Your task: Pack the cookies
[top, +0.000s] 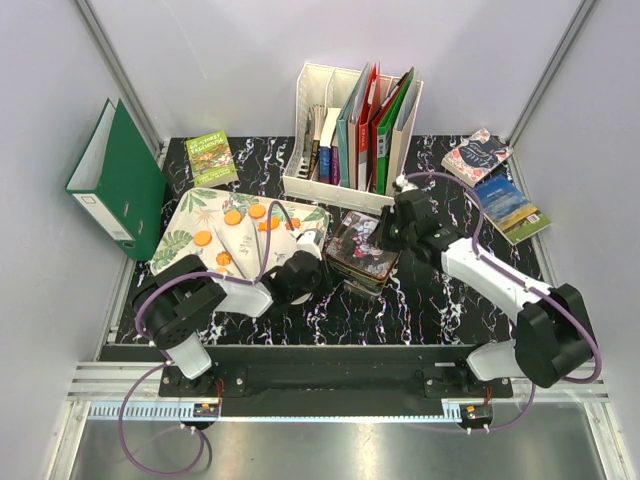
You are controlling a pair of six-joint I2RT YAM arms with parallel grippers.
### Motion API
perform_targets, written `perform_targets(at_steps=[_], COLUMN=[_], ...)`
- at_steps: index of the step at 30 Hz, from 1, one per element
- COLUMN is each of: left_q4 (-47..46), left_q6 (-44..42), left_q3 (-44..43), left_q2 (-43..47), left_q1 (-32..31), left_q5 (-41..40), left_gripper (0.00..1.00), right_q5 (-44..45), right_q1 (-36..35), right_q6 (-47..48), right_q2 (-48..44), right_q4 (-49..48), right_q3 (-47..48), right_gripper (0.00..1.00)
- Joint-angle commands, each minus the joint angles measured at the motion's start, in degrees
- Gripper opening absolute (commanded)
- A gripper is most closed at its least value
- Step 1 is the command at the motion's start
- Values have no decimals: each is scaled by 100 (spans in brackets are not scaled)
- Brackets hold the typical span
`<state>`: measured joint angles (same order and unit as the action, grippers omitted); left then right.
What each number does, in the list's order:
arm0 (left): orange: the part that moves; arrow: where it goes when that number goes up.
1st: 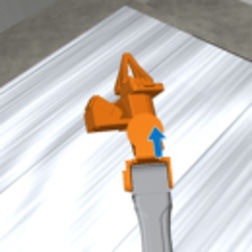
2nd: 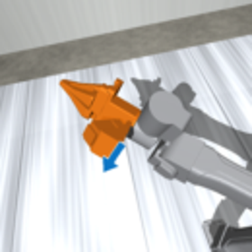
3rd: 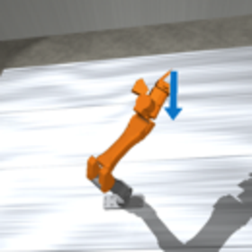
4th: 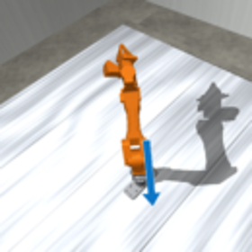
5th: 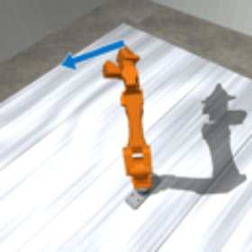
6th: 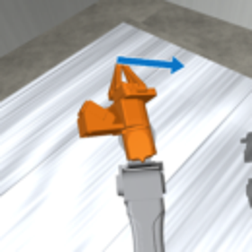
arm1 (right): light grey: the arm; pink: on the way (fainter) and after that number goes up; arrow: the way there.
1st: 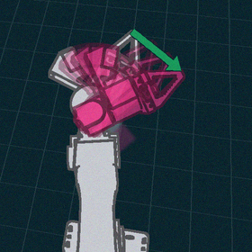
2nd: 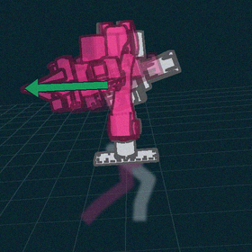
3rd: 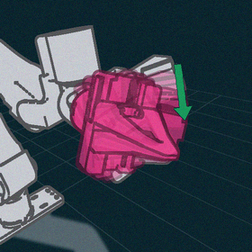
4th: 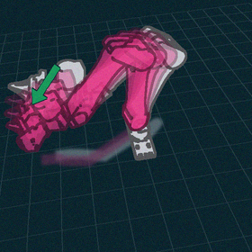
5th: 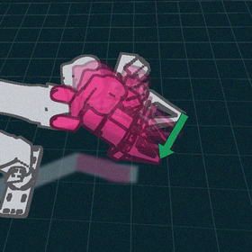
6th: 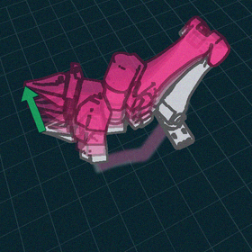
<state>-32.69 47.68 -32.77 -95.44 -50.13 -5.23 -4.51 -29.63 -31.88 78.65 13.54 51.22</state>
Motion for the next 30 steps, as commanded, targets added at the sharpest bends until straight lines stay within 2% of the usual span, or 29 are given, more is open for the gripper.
perform_targets(at_steps=[1,5,11,30], left_q4=[-502,-511,-537,-713], left_q6=[4,22,31,127], left_q3=[61,61,87,201], left_q2=[219,201,201,175], left_q1=[3,3,3,3], left_q5=[-224,-197,-162,-144], left_gripper=[3,3,4,3], right_q5=[293,355,434,531], right_q1=[509,1116,1258,1258], right_q6=[208,314,455,586], right_q2=[-35,666,1713,2804], right_q4=[158,219,386,369], right_q3=[608,1195,2031,2568], right_gripper=[9,8,7,5])
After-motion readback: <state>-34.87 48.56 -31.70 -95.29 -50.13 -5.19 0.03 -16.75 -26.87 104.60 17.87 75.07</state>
